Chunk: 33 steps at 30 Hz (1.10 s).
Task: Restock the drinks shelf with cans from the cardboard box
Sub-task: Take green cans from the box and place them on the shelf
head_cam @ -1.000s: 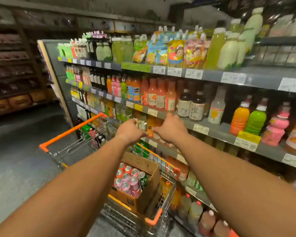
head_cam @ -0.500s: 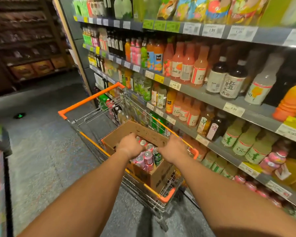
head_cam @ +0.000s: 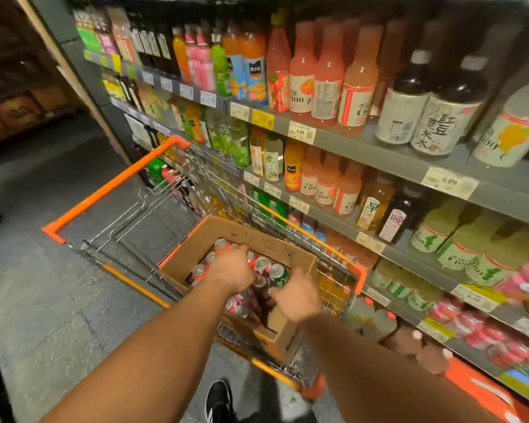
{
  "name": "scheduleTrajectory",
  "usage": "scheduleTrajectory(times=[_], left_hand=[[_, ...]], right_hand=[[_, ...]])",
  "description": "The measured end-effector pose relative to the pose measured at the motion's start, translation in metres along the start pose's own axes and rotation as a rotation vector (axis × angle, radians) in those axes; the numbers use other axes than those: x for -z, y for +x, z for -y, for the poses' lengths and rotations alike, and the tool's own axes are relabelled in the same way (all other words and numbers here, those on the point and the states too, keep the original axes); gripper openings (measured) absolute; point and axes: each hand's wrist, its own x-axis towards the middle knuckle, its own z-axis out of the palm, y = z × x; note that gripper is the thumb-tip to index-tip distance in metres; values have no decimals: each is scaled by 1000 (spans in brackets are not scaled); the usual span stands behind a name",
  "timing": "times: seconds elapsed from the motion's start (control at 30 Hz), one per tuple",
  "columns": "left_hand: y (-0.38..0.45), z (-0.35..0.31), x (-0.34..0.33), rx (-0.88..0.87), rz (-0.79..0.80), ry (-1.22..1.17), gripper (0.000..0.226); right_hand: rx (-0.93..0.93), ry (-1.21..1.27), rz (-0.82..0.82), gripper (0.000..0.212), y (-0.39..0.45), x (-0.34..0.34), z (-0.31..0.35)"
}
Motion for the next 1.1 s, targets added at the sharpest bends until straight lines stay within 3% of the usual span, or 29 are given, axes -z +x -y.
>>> scheduleTrajectory(times=[0.17,0.23,0.4,0.5,0.67,0.9,1.0,1.1], left_hand=[[86,25,-20,-139,98,75,51],[120,33,-37,-223,135,98,47],[186,50,-102,-369,199,204,62],[212,58,-139,-424,225,226,67],[249,66,-192,-432,200,262,79],[270,64,-227,-476,129,247,88],[272,66,-237,-486,57,183,77],[275,68,-243,-484,4,85,67]], right_hand=[[-167,69,-35,42,47,-64,12],[-312,167,-119,47,66,-87,15],[-509,227,-216,62,121,-139,-1],[-573,145,-226,56,156,-165,-25],[-697,278,-249,57,208,-207,-58],[-644,423,-261,49,269,-268,-106],[-583,534,-352,65,311,-321,-177],[-561,548,-338,84,315,-316,-172]])
